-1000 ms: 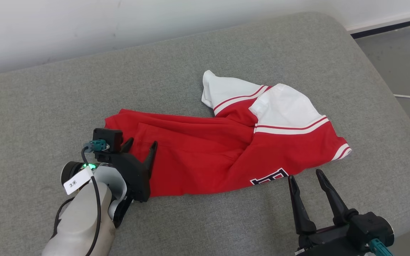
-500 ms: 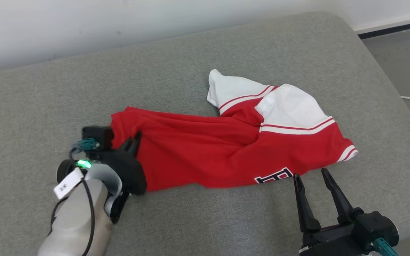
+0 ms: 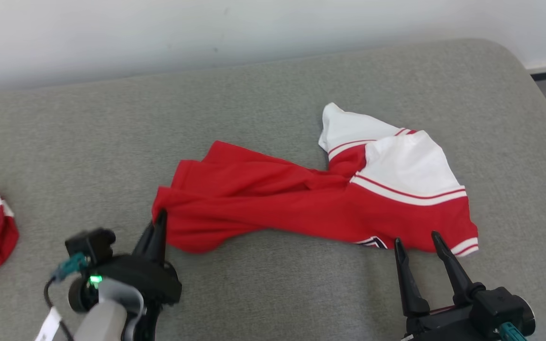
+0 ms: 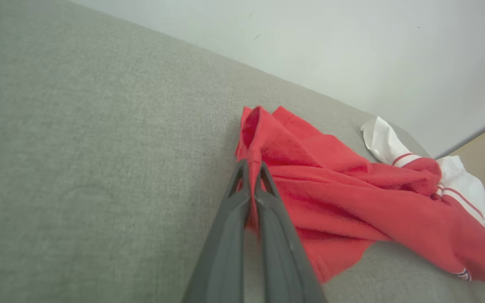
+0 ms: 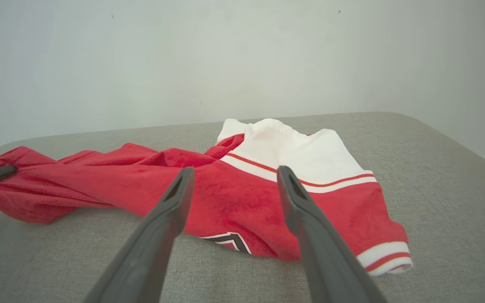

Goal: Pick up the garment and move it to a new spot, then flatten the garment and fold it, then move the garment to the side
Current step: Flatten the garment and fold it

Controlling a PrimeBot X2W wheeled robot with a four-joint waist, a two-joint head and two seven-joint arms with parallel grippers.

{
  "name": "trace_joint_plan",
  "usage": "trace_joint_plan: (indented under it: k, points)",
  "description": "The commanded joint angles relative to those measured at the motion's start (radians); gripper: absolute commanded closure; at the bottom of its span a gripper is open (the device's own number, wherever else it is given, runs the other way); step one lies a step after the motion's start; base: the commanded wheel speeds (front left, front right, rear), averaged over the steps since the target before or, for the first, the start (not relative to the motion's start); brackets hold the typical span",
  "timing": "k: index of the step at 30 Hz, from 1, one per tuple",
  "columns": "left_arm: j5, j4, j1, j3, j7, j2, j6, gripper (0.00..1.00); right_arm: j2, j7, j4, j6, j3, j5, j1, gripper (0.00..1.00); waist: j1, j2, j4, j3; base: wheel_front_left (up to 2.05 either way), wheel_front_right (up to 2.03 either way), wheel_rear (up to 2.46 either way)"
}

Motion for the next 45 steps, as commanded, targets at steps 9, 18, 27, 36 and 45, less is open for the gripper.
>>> trace_joint_plan:
  k: [9,18,27,36,45]
  points:
    - [-0.097,-0.19,0.238,0.041,0.063,0.007,0.046,1.0,0.0,0.021,-0.014,-0.002,0.001,-0.007,0.02,0.0,0.0,0.0,0.059,-0.041,0.0,0.0,0.0]
    - [-0.087,-0.249,0.34,0.056,0.028,0.017,0.085,0.0,0.0,0.03,-0.013,-0.002,0.014,-0.003,0.029,0.0,0.0,0.0,0.052,-0.077,0.0,0.0,0.0]
    - [0.087,-0.369,0.423,0.078,-0.022,0.052,0.145,0.0,0.0,0.029,-0.016,-0.002,-0.022,-0.006,0.051,0.0,0.0,0.0,0.06,-0.111,0.0,0.0,0.0]
    - [0.374,-0.61,0.533,0.202,-0.022,-0.008,0.133,0.0,0.0,0.041,-0.026,-0.002,-0.061,-0.009,0.06,0.0,0.0,0.0,0.076,-0.126,0.0,0.0,0.0]
    - [0.506,-0.698,0.609,0.281,-0.022,-0.066,0.113,0.0,0.0,0.061,-0.023,-0.002,-0.098,-0.005,0.058,0.0,0.0,0.0,0.093,-0.122,0.0,0.0,0.0]
